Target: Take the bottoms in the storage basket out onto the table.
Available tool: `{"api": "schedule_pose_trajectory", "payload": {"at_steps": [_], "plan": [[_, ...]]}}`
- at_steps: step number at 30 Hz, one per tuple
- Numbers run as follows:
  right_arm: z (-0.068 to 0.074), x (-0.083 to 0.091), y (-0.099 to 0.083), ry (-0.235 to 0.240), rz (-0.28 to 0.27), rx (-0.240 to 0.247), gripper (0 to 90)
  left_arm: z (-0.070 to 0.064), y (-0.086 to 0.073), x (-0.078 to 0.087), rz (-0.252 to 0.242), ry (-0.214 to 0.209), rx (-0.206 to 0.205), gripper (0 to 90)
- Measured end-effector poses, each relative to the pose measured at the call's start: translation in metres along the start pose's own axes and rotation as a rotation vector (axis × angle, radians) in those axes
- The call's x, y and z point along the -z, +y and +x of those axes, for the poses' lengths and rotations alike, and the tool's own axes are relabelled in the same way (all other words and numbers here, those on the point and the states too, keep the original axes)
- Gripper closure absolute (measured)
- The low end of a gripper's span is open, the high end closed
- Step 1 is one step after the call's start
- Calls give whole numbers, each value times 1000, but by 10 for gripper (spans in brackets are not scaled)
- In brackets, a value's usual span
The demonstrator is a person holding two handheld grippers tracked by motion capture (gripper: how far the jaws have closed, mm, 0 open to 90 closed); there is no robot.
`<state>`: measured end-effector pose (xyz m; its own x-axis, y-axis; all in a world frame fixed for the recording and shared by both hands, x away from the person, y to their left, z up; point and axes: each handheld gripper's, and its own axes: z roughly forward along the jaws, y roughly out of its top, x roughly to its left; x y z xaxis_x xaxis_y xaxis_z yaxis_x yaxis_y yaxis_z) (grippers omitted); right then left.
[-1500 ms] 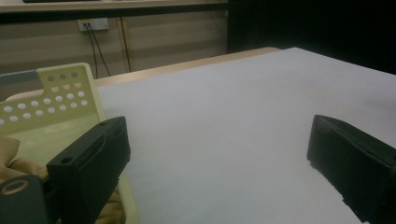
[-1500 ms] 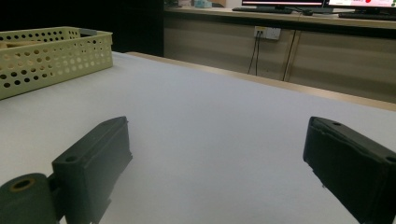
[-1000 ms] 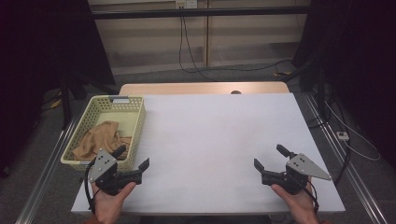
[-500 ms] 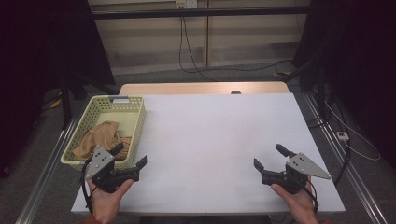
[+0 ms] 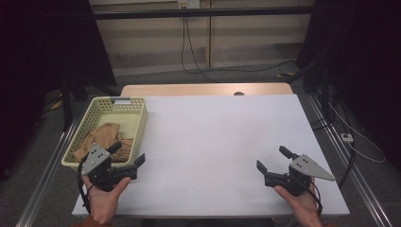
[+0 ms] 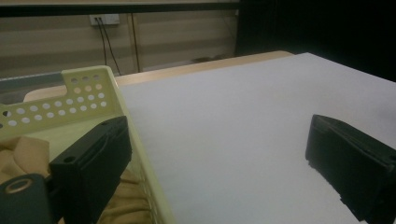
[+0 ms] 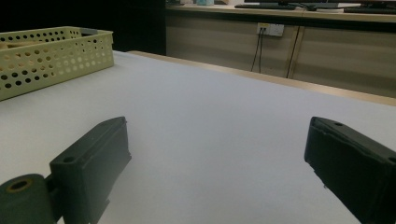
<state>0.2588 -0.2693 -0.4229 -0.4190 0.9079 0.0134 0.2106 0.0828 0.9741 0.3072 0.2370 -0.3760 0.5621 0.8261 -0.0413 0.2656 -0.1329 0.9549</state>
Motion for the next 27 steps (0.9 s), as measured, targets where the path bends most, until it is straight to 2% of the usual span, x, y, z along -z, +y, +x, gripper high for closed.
{"api": "schedule_pose_trajectory", "payload": {"at_steps": [4, 7, 14, 19, 27], "plan": [[0, 0, 0, -2, -1, 4, 64, 3, 2, 1, 10, -4, -5, 69], [1, 0, 0, -2, -1, 4, 64, 6, 4, 2, 19, -9, 8, 67], [2, 0, 1, 0, 6, 9, 64, 14, 6, 8, 30, 19, 20, 68], [1, -1, 0, 3, 7, 12, 64, 18, 7, 6, 57, 13, 28, 66], [3, -1, 0, 9, 11, 15, 64, 21, 10, 6, 83, 21, -6, 62]]}}
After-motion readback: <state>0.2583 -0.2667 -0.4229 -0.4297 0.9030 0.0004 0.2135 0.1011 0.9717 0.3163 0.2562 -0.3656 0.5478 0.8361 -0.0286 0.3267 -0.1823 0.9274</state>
